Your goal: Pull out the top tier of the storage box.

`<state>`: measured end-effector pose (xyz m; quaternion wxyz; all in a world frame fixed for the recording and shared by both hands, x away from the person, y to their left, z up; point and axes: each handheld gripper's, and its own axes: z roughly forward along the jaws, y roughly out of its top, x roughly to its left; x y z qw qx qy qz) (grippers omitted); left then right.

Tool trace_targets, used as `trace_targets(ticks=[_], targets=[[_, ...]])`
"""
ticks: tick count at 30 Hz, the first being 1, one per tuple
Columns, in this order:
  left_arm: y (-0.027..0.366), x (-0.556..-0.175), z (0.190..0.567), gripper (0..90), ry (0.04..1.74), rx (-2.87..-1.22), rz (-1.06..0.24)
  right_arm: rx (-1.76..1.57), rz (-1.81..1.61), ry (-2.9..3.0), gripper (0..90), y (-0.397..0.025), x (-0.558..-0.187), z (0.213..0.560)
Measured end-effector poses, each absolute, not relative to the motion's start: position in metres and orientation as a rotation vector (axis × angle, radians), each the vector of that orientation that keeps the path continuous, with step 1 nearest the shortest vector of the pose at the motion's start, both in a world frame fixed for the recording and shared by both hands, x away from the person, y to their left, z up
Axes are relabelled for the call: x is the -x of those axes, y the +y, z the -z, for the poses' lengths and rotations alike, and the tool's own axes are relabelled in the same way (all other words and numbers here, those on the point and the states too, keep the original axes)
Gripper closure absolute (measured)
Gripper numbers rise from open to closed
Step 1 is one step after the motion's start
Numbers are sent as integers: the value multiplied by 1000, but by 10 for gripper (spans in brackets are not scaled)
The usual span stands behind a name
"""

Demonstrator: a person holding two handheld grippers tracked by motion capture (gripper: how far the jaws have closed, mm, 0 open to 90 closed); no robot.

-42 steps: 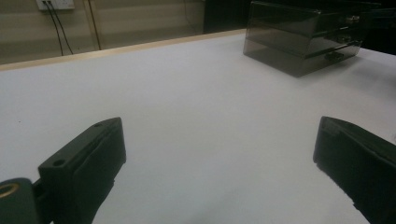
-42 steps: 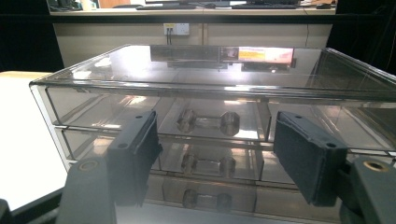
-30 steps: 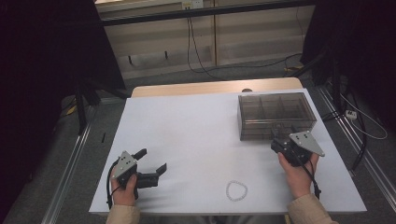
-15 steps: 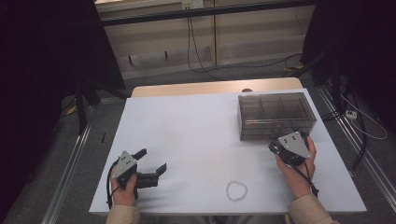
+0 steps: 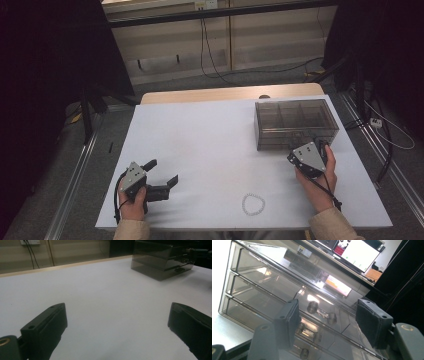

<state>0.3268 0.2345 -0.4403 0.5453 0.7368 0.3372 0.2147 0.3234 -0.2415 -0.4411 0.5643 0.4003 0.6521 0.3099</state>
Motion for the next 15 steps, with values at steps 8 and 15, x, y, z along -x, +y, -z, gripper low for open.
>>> trace_targets(ticks=[8, 15], targets=[[235, -327, 440, 26, 800, -1749, -510, -912, -704, 1546, 369, -242, -324, 441], [236, -327, 440, 26, 799, -1749, -512, -790, -612, 1582, 389, -237, -321, 434]])
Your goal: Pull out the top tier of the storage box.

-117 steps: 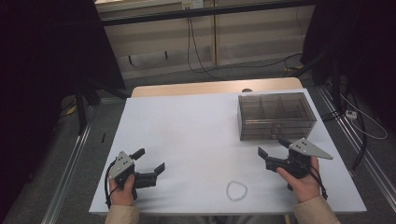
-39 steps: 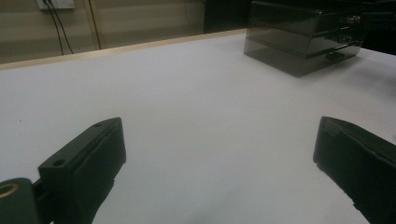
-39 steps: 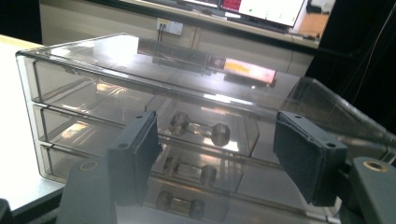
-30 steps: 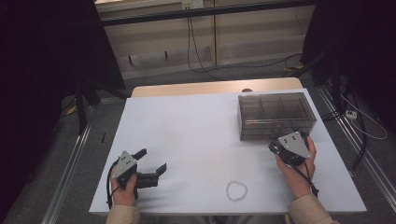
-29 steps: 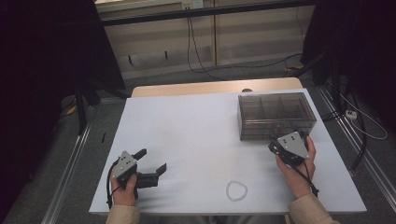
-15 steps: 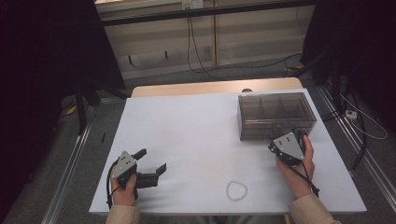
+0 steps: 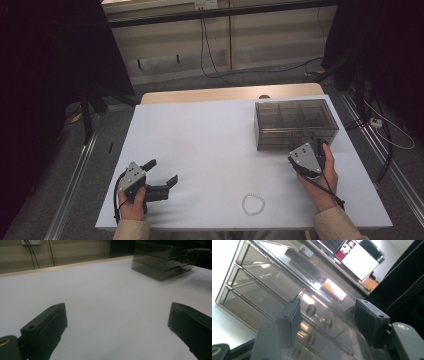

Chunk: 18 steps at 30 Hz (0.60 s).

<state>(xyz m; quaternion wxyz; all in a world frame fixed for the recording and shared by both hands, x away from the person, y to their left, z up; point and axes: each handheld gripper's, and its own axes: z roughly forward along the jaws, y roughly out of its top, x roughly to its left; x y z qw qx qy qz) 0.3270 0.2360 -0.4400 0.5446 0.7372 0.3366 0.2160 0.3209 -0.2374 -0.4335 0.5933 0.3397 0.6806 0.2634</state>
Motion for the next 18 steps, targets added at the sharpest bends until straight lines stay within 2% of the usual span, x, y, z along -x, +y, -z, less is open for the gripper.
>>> trace_targets(ticks=[18], targets=[[235, -328, 440, 26, 804, -1746, -511, -520, -371, 1696, 544, -226, -321, 435]])
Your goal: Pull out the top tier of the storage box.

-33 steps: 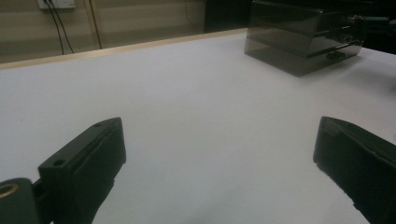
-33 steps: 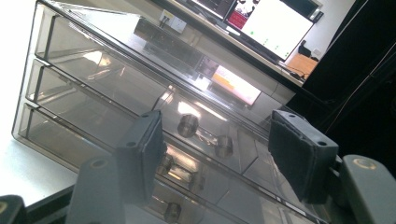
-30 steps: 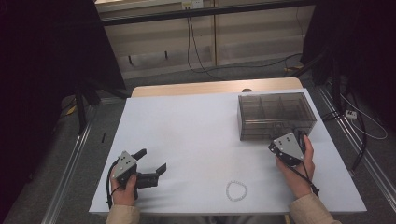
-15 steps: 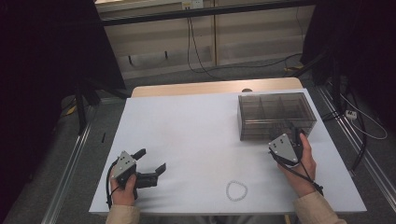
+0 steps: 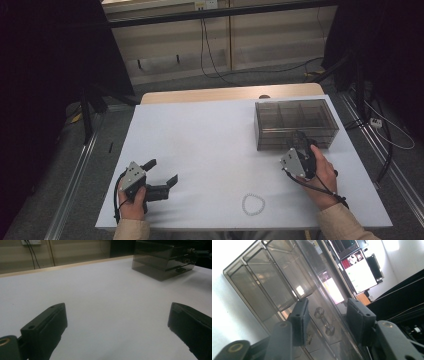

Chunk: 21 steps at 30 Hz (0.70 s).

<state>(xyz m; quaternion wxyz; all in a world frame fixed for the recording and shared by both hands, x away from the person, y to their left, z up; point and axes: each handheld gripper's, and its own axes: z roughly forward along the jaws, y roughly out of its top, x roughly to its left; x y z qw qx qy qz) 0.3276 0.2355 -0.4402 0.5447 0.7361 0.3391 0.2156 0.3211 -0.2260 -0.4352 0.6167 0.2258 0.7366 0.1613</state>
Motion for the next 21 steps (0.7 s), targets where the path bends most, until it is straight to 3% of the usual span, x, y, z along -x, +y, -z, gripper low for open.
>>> trace_targets(ticks=[21], targets=[[235, -328, 441, 26, 803, -1754, -510, -355, -226, 1732, 688, -226, -327, 431]])
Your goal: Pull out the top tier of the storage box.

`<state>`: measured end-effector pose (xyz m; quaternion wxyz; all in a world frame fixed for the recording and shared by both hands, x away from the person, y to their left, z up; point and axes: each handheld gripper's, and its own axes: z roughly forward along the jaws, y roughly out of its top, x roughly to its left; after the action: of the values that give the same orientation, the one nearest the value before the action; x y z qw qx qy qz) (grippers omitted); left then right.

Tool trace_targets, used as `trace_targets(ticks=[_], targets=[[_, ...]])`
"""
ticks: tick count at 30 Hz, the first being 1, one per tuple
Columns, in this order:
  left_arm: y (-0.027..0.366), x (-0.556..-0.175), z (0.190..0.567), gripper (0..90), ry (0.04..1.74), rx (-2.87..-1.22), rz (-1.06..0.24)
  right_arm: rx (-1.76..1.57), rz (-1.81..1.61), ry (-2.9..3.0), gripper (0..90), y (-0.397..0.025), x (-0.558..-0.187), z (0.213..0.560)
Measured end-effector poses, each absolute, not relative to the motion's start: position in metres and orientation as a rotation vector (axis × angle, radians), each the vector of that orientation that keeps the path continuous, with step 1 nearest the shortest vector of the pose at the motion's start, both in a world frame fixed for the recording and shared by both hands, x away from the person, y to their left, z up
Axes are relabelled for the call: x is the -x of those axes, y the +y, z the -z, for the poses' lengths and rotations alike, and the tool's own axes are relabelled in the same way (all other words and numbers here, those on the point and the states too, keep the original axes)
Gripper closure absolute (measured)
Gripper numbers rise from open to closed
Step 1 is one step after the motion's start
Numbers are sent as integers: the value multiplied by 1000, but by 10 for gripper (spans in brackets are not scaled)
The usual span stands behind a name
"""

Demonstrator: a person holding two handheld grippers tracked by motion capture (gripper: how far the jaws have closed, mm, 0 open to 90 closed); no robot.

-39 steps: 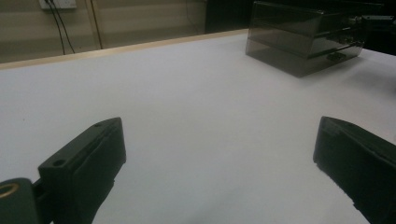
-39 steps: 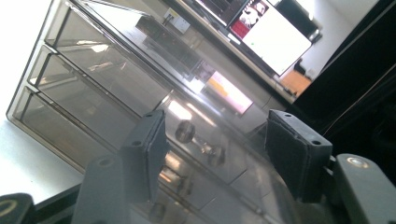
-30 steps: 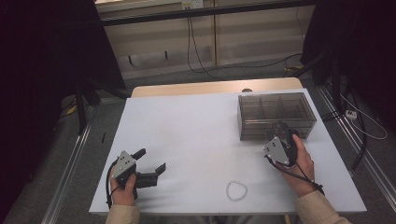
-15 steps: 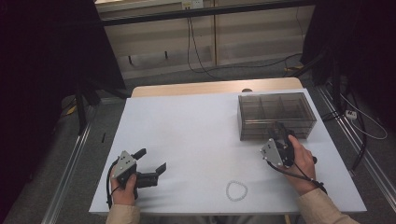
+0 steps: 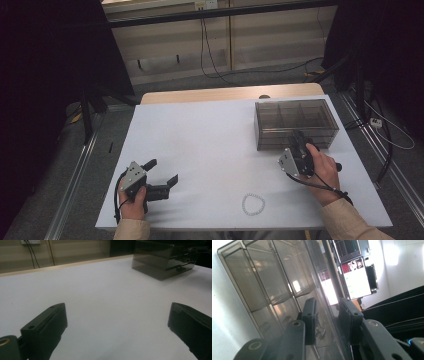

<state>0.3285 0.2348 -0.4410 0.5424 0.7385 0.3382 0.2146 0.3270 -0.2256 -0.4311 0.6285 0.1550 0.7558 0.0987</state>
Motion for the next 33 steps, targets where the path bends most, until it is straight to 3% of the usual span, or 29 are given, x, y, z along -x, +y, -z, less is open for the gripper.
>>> trace_targets(ticks=[33], targets=[[235, -330, 442, 27, 807, -1759, -511, -298, -160, 1802, 799, -230, -333, 440]])
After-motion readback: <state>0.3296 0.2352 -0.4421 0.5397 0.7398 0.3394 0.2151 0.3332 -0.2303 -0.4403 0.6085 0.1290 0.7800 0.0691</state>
